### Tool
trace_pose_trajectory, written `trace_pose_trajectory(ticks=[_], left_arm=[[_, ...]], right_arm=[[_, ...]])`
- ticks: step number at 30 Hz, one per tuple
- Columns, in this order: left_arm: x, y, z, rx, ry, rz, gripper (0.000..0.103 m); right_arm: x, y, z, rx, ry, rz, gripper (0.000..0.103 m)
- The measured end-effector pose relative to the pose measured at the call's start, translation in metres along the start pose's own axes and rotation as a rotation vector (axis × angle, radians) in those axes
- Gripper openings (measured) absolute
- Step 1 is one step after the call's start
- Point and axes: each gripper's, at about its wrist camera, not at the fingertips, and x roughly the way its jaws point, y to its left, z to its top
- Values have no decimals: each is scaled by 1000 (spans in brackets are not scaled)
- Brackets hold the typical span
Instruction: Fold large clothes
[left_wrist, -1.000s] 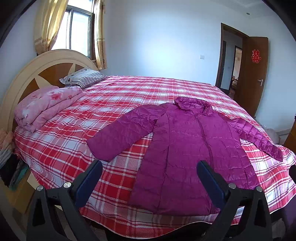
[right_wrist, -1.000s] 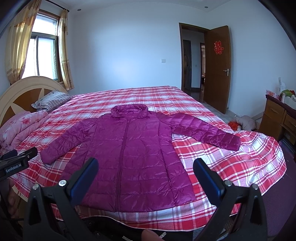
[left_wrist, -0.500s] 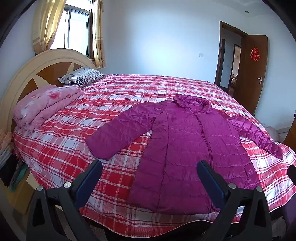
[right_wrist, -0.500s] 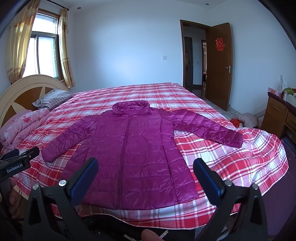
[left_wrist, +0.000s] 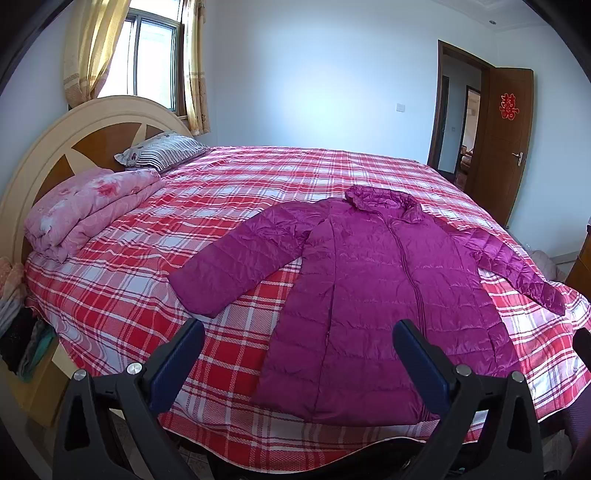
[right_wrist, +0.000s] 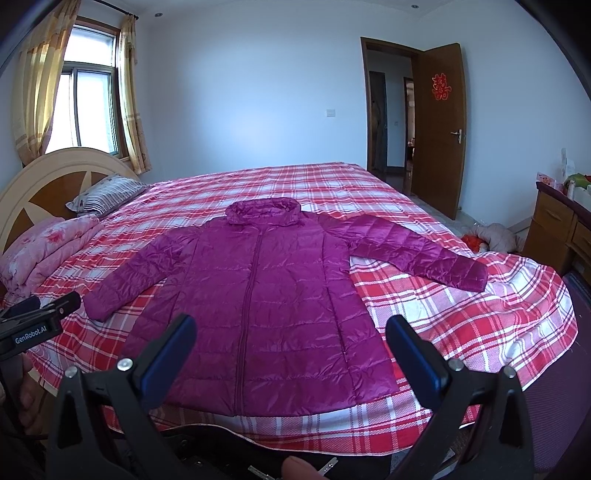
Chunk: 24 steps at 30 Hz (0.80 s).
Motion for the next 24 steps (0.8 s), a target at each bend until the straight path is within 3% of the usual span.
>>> trace_pose_trajectory(ticks=[11, 15, 20, 24], left_arm=[[14, -1, -2, 16, 42, -17, 102], [36, -5, 1, 77, 49, -8, 102], [87, -13, 20, 170, 30, 49, 102], [134, -20, 40, 208, -4, 80, 102]], right_arm=[[8, -7, -6, 51, 10, 63, 103], [42, -29, -12, 141, 87, 99, 103], [100, -92, -8, 192, 153, -52, 103], [135, -185, 7, 365, 140, -195, 103]])
